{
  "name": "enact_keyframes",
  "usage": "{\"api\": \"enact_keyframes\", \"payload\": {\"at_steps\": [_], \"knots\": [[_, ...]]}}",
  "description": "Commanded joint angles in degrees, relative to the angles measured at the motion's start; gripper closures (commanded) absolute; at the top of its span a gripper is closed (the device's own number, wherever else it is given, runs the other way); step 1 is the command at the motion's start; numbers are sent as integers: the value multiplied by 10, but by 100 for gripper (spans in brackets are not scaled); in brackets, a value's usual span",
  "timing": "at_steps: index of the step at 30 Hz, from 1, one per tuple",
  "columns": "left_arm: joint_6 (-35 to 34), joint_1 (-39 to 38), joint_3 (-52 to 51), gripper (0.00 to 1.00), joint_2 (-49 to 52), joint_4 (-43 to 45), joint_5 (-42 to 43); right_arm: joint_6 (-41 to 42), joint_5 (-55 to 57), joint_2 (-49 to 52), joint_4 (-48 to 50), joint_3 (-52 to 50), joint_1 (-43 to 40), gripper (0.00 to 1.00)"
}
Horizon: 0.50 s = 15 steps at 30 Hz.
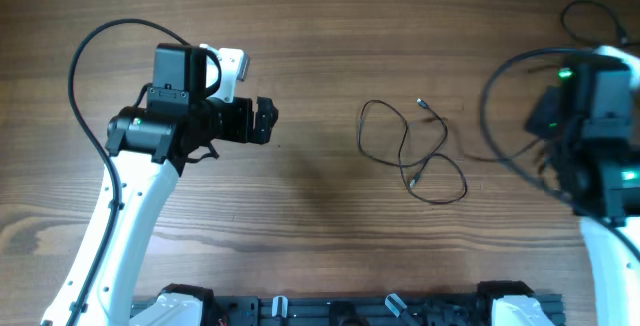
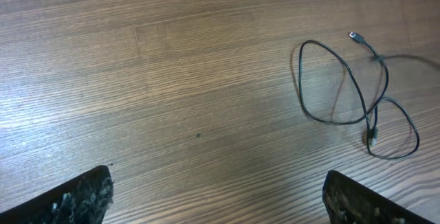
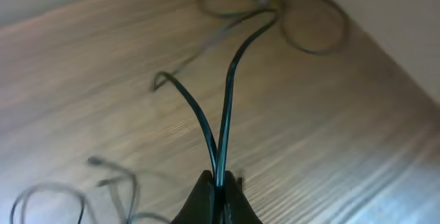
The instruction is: Untangle cables
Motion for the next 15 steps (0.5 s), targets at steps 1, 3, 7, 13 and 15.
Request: {"api": "enact_keyframes", "payload": {"at_steps": [1, 3, 7, 13, 15], "knots": [[13, -1, 0, 0, -6, 1, 7, 49, 13, -8, 1, 24, -120, 96], [13, -1, 0, 0, -6, 2, 7, 59, 3, -8, -1, 39, -194, 96], [13, -1, 0, 0, -6, 2, 7, 63, -47, -7, -1, 44, -297, 96], [13, -1, 0, 0, -6, 2, 7, 74, -47, 37, 71, 44, -324, 96], [13, -1, 0, 0, -6, 2, 7, 73, -47, 88, 111, 44, -330, 96]]}}
